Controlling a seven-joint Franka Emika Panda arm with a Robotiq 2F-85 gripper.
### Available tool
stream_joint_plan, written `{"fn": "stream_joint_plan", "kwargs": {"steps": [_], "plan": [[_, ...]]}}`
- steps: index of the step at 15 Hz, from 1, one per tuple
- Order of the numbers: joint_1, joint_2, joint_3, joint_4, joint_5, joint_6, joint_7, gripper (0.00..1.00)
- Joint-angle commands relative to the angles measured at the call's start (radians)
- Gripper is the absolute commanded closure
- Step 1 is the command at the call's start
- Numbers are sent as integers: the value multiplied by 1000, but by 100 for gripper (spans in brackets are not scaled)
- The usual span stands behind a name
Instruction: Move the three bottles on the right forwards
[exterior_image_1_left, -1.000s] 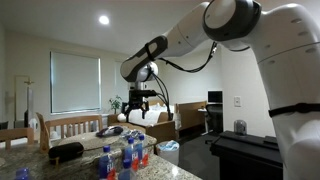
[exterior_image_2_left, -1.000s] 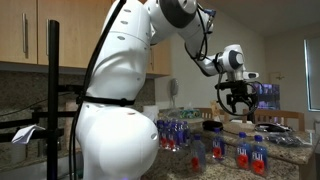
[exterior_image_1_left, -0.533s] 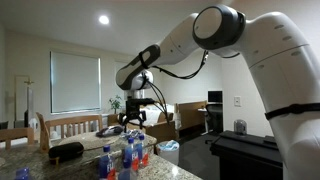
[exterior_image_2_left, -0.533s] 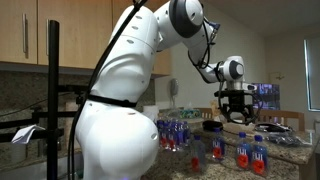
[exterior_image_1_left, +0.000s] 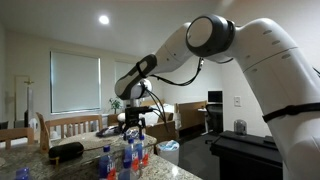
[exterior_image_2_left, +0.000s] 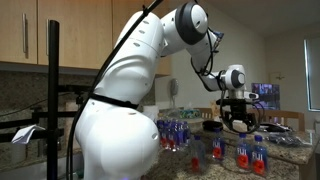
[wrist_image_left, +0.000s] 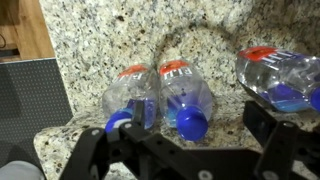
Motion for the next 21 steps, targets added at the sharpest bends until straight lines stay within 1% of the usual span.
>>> {"fn": "stream_joint_plan", "kwargs": {"steps": [1, 4, 5, 7, 8, 10, 15, 16, 17, 21], "plan": [[10, 37, -13, 39, -12, 10, 29, 0], [14, 57, -22, 62, -19, 14, 39, 0], [16, 62, -25, 67, -25, 19, 45, 22], [21, 71, -31, 80, -36, 23, 55, 33], [22, 75, -32, 86, -38, 22, 56, 41], [24, 82, -32, 97, -44, 21, 60, 55], [31, 94, -33, 109, -44, 16, 60, 87], [31, 96, -32, 111, -44, 15, 59, 91], [31, 97, -32, 112, -42, 15, 58, 87], [33, 83, -32, 99, -39, 13, 64, 87]]}}
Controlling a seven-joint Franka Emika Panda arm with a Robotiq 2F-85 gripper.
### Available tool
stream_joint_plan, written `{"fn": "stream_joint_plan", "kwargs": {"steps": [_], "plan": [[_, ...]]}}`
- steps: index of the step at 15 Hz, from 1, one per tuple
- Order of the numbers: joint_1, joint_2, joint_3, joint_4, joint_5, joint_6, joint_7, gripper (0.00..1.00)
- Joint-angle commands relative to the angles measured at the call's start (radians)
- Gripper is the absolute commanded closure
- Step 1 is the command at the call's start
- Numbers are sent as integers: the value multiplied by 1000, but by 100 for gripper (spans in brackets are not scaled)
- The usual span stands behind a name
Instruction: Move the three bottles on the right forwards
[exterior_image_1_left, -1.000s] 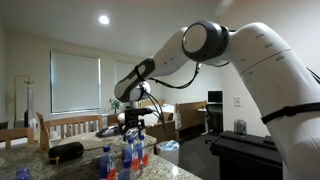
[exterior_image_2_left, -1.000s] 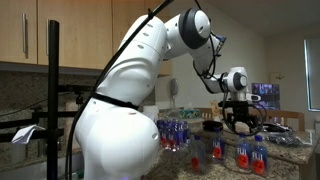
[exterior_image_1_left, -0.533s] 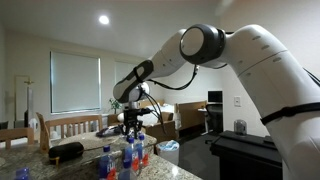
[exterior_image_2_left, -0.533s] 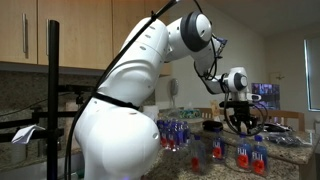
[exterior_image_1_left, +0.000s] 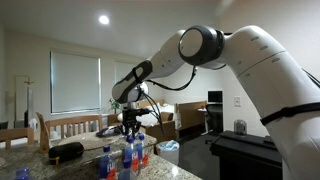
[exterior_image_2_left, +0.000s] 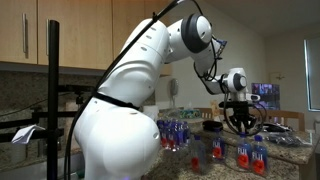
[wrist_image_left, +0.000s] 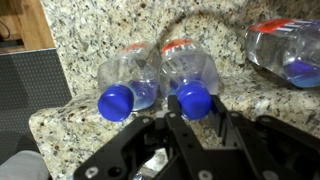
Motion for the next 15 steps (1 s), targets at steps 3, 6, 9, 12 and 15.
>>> {"fn": "stream_joint_plan", "kwargs": {"steps": [3, 6, 9, 12, 15], "plan": [[18, -68, -9, -51, -8, -13, 59, 87], [28, -168, -6, -115, -21, -40, 67, 87], [37, -307, -3, -219, -47, -78, 78, 87], [27, -423, 13, -347, -28, -81, 98, 87], [26, -489, 29, -483, -20, -55, 217, 87]]}}
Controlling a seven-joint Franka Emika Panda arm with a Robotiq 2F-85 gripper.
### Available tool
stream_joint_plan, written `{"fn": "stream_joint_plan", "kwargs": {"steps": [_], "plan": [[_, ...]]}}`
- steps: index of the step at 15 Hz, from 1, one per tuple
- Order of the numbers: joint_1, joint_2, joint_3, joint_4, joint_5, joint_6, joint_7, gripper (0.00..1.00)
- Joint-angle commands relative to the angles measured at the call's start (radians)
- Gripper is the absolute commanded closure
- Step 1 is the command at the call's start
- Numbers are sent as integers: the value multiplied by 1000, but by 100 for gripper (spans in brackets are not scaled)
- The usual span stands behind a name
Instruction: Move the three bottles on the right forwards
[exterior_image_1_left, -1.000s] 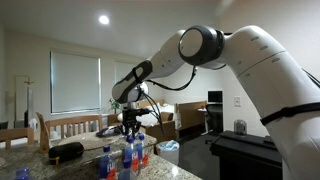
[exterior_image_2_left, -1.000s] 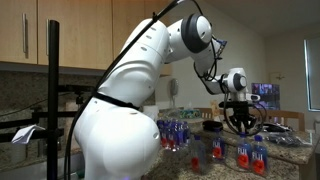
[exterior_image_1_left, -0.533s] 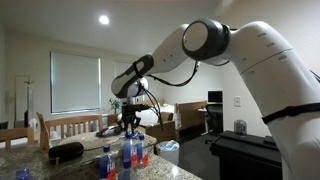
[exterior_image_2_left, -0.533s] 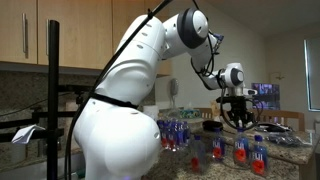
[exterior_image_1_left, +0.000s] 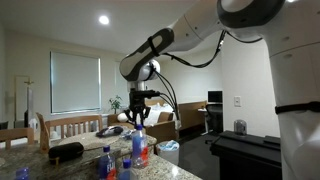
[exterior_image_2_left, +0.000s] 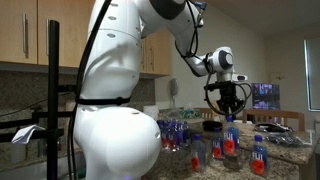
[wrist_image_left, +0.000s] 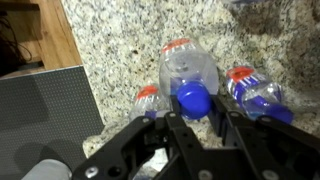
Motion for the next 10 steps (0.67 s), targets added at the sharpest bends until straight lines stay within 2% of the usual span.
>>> {"fn": "stream_joint_plan", "kwargs": {"steps": [1, 5, 10], "plan": [[-8, -104, 25, -203, 3, 52, 172, 87], [-8, -131, 52, -335, -8, 169, 389, 87], [-7, -146, 82, -416, -39, 248, 513, 87]]}}
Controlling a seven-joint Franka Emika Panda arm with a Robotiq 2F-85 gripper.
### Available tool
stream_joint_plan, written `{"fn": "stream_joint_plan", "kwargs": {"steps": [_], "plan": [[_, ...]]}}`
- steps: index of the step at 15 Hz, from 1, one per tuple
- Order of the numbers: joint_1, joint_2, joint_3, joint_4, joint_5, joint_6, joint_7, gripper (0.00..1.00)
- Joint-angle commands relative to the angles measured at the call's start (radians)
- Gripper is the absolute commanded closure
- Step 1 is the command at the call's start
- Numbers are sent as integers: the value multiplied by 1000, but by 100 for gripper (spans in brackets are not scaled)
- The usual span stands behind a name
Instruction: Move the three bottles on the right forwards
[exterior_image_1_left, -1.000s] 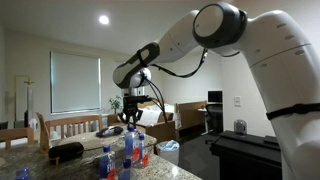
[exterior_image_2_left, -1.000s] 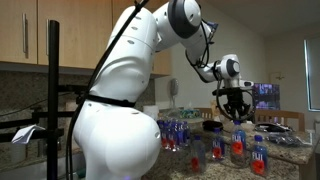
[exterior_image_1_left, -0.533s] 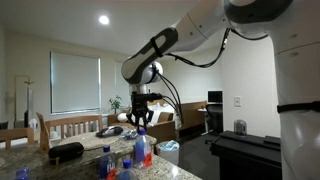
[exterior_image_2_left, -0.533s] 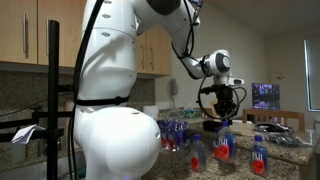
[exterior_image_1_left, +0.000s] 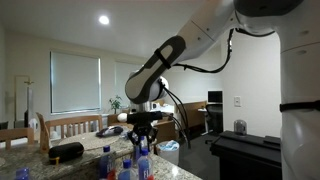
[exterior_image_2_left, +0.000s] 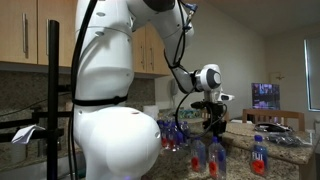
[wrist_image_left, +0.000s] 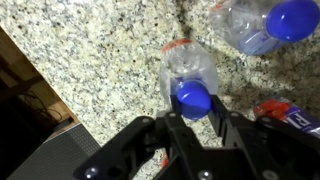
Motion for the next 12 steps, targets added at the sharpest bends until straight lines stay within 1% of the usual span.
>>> {"fn": "stream_joint_plan", "kwargs": {"steps": [1, 5, 12], "plan": [[-6, -48, 23, -72, -12, 41, 75, 87], [-2, -54, 43, -80, -21, 43, 72, 87], [1, -41, 64, -72, -21, 49, 0, 87]]}}
